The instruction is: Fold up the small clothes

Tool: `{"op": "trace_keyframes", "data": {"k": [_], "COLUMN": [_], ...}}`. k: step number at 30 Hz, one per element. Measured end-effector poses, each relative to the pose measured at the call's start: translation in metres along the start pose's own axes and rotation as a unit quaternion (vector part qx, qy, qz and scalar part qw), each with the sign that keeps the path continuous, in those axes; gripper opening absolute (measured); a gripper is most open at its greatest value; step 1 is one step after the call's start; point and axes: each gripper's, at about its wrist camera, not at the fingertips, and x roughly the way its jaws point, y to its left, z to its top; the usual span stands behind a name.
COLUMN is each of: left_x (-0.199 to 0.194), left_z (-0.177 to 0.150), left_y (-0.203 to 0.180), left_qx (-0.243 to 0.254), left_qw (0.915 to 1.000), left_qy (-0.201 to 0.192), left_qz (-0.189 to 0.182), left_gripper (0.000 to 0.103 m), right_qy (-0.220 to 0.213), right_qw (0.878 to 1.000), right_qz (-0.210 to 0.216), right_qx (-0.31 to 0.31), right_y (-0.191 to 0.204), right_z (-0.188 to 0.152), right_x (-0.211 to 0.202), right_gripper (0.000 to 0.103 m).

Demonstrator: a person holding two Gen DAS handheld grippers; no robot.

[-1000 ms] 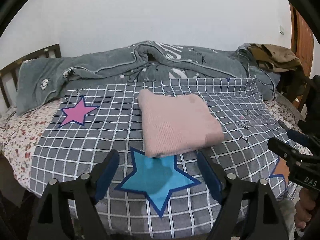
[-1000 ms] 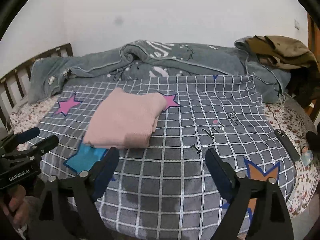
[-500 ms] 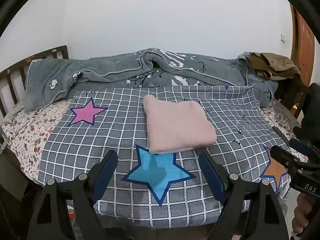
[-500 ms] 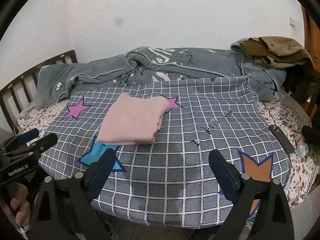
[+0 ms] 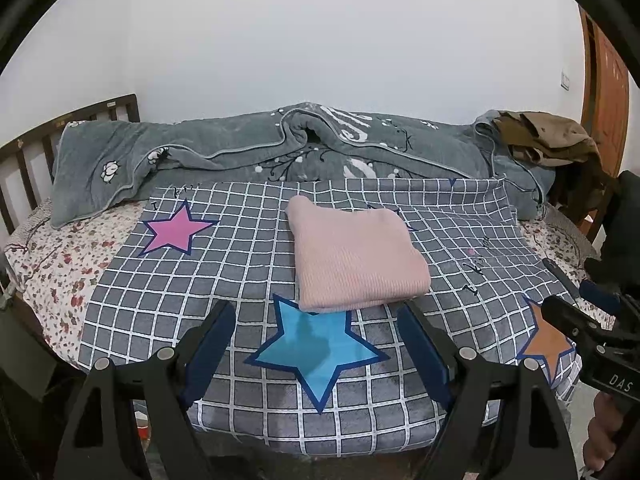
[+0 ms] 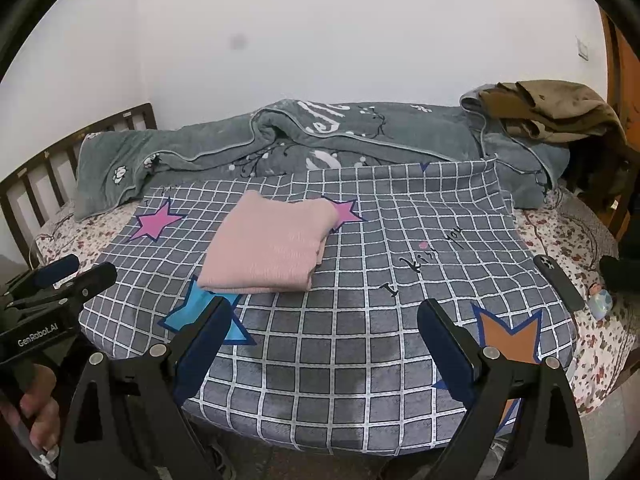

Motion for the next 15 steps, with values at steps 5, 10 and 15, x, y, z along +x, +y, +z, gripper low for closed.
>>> {"op": "trace_keyframes", "data": {"k": [5, 10, 15], "left_x": [-0.0019, -0.0037, -0.0041], "left_z": [0.0018, 0.0027, 0.0027], "left_y": [-0.0009, -0.0016, -0.0019], "left_qx": [0.000, 0.000, 0.000], "left_qw": [1.0000, 1.0000, 1.0000], "left_qy": [-0.002, -0.005, -0.005], "left_qz": [0.002, 0.002, 0.002], "left_gripper": [0.082, 0.082, 0.082], "right_qy": [0.001, 0.000, 0.000], "right_qw": [1.000, 1.000, 1.000], "right_qz": [0.003, 0.006, 0.006], "right_qx": [0.000, 0.000, -0.001], "right_y": [0.0003, -0.0004, -0.0015], "right_z": [0.0008, 0.0019, 0.0026], "right_x": [-0.0012, -0.0021, -0.0017], "right_gripper": [0.093, 0.093, 0.093]}}
